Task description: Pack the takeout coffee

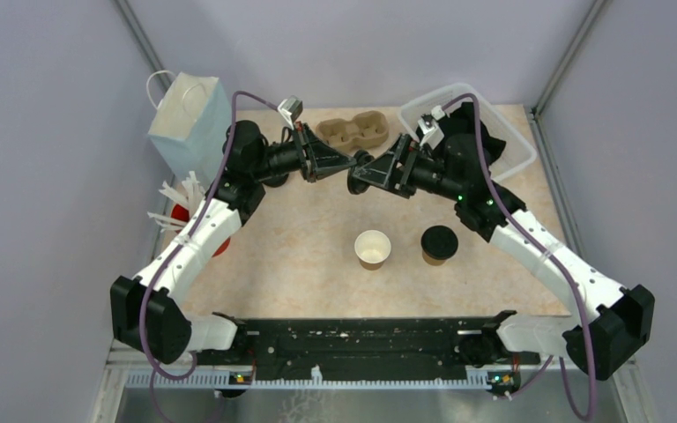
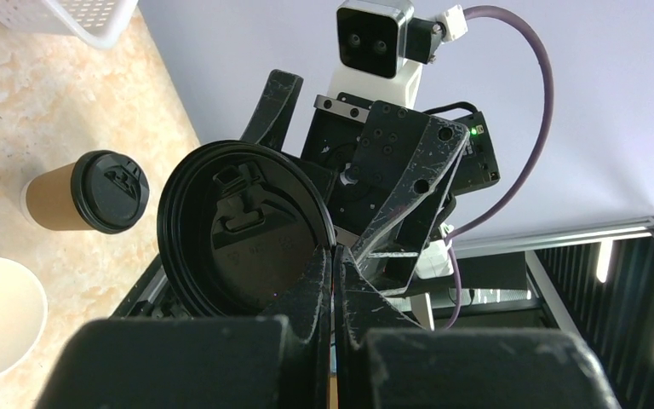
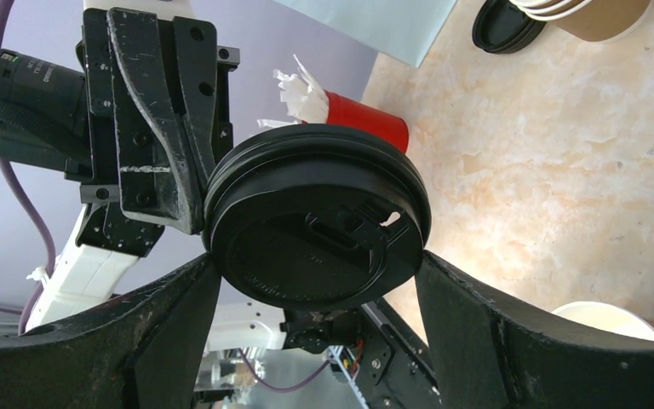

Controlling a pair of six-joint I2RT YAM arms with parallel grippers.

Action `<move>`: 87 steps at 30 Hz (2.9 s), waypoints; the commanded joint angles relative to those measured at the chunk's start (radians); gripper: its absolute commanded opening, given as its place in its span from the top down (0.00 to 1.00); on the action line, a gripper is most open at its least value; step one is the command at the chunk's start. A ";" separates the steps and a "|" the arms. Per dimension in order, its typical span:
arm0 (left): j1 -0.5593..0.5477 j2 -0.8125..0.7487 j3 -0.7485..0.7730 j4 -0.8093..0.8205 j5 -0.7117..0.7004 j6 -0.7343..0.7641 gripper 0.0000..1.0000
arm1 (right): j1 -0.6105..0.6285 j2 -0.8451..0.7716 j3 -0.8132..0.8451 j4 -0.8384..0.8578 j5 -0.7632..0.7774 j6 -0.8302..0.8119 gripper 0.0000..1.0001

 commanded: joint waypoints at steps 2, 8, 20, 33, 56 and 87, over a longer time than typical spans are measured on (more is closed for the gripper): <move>-0.007 -0.014 0.005 0.023 0.035 0.018 1.00 | 0.017 0.000 0.050 -0.012 0.049 -0.036 0.17; -0.007 -0.016 0.003 0.023 0.038 0.019 1.00 | 0.016 -0.013 0.054 -0.022 0.072 -0.049 0.14; -0.007 -0.020 -0.010 0.022 0.045 0.017 1.00 | 0.015 -0.002 0.061 -0.005 0.052 -0.050 0.25; 0.024 -0.063 0.084 -0.467 -0.101 0.352 0.38 | 0.016 -0.023 0.121 -0.344 0.081 -0.217 0.31; 0.039 -0.091 -0.058 -0.769 -0.386 0.764 0.04 | 0.286 0.462 0.444 -1.069 0.490 -0.514 0.27; 0.076 -0.053 -0.033 -0.869 -0.432 0.836 0.05 | 0.300 0.622 0.533 -1.051 0.501 -0.532 0.24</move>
